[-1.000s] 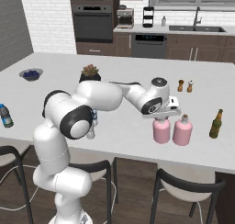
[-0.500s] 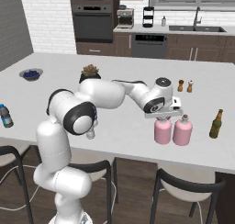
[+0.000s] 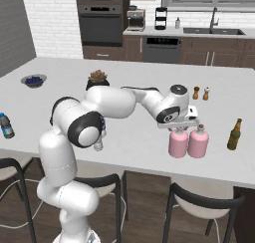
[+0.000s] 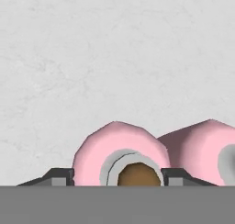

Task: Move the plastic bottles in the middle to the plastics group, and the glass bottles in the middle to the glass group.

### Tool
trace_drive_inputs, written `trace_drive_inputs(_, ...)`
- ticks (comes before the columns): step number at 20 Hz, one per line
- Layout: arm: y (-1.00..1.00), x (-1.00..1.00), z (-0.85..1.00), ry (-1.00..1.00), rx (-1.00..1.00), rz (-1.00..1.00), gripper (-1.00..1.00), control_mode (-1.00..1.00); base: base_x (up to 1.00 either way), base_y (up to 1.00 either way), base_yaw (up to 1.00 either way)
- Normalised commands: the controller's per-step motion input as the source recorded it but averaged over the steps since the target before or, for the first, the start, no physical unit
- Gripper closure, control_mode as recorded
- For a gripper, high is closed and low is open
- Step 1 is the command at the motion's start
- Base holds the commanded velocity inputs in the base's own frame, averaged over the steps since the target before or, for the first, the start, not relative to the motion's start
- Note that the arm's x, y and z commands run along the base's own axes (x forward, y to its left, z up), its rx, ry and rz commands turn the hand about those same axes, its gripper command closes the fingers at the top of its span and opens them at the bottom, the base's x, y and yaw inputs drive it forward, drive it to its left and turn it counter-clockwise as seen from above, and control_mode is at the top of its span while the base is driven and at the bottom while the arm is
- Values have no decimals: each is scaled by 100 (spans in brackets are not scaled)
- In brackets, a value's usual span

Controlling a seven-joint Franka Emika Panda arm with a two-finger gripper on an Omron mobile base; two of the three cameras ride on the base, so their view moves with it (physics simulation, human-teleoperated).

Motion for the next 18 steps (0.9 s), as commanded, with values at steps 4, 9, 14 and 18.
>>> trace_drive_inputs(4, 9, -4, 6, -6, 0, 0, -100, -100, 0, 0, 0)
trace_drive_inputs(9, 18, -3, 25, -10, 0, -1, -100, -100, 0, 0, 0)
trace_drive_inputs(14, 39, -33, 53, -13, -1, -1, -100, -100, 0, 0, 0)
trace_drive_inputs(18, 83, -19, 31, 0, -2, 0, -100, -100, 0, 0, 0)
